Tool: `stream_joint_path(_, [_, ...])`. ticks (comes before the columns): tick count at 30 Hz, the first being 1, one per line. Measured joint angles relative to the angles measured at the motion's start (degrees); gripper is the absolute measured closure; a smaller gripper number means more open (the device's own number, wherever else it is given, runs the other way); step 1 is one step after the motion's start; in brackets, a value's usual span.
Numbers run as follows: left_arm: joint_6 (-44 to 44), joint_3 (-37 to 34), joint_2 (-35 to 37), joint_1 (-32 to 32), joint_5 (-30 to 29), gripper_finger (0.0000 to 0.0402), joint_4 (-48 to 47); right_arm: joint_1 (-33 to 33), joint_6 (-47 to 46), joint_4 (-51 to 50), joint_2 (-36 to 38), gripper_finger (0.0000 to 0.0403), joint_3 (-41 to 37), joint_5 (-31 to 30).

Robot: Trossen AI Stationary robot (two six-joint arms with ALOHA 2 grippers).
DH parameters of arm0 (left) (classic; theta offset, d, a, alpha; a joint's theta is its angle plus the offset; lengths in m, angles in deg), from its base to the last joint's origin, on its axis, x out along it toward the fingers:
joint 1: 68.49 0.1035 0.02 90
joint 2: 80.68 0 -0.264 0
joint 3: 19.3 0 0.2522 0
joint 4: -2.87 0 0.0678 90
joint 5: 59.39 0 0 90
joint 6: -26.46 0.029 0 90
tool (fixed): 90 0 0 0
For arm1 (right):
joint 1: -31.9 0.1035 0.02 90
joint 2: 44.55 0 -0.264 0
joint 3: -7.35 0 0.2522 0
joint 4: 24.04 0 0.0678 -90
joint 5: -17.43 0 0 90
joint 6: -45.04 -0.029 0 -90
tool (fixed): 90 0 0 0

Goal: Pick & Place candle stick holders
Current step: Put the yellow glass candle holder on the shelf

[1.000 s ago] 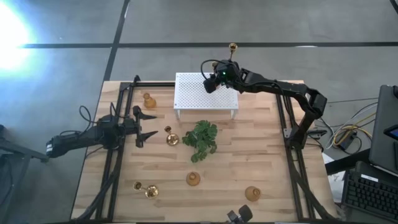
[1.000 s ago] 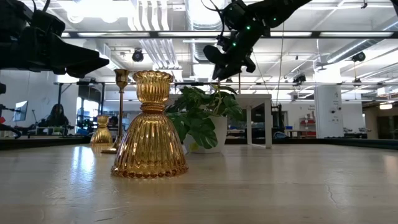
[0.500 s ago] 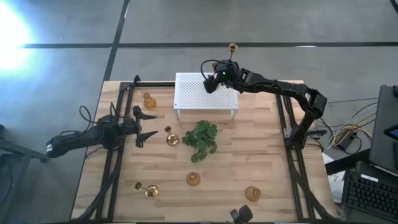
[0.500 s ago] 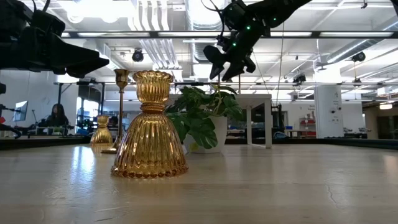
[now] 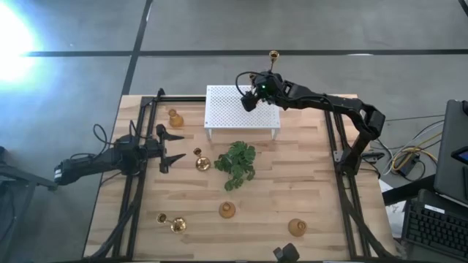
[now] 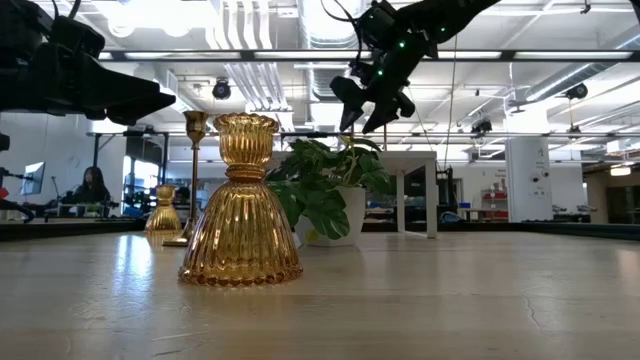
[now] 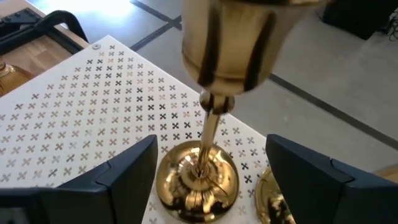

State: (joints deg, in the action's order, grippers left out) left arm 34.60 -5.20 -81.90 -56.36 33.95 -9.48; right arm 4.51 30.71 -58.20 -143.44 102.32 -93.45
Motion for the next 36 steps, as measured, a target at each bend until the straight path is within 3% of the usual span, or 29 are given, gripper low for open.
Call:
stream_joint_path(19, [0.0,0.0,0.0,0.01,0.0,0.0083,-0.01,4.28,-0.36,-10.29,4.79,0.013,0.02,-0.03])
stream_joint_path(36, [0.0,0.0,0.0,0.0,-0.01,0.0083,-0.04,17.42,-2.52,-23.93,12.02,0.0151,0.02,-0.11])
